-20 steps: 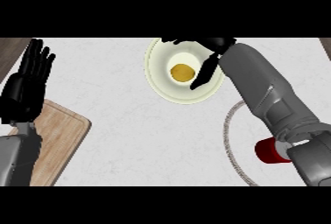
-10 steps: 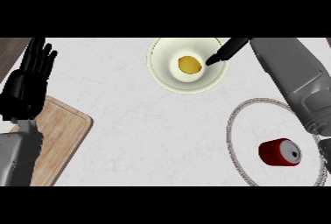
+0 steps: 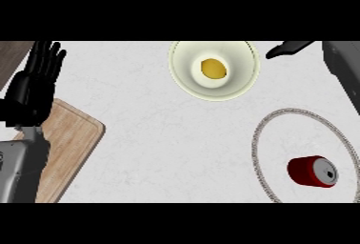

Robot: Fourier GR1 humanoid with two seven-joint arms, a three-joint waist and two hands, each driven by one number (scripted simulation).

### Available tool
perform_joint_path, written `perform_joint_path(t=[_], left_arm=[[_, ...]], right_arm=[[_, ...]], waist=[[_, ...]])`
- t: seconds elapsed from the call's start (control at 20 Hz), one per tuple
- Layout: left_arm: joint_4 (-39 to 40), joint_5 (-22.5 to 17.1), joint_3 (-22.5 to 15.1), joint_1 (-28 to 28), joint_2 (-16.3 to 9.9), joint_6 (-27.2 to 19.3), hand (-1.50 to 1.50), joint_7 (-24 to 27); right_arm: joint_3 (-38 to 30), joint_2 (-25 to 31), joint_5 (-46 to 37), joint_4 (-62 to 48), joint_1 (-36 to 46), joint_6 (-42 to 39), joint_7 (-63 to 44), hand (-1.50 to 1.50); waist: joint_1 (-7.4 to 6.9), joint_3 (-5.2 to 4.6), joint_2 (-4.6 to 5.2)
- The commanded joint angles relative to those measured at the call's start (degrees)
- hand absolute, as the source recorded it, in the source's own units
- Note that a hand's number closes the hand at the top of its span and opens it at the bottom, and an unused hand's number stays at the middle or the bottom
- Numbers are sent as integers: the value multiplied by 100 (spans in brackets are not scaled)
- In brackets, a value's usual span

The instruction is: Pick the lemon from the placemat and place it in the bowl

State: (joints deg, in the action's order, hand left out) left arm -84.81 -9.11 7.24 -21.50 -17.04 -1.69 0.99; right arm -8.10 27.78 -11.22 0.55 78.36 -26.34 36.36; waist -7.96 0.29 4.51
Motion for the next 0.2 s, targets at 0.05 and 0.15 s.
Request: perform_joint_path(t=[0.05,0.15], left_arm=[[-9,11,-11,-14,-44,42,0,-21],[-55,11,-53,-42,49,0,0,24]], right_arm=[[-95,405,96,52,-254,-386,190,-150],[-143,594,143,82,-150,-550,72,-150]], waist=[[-93,17,57],[-160,22,94]])
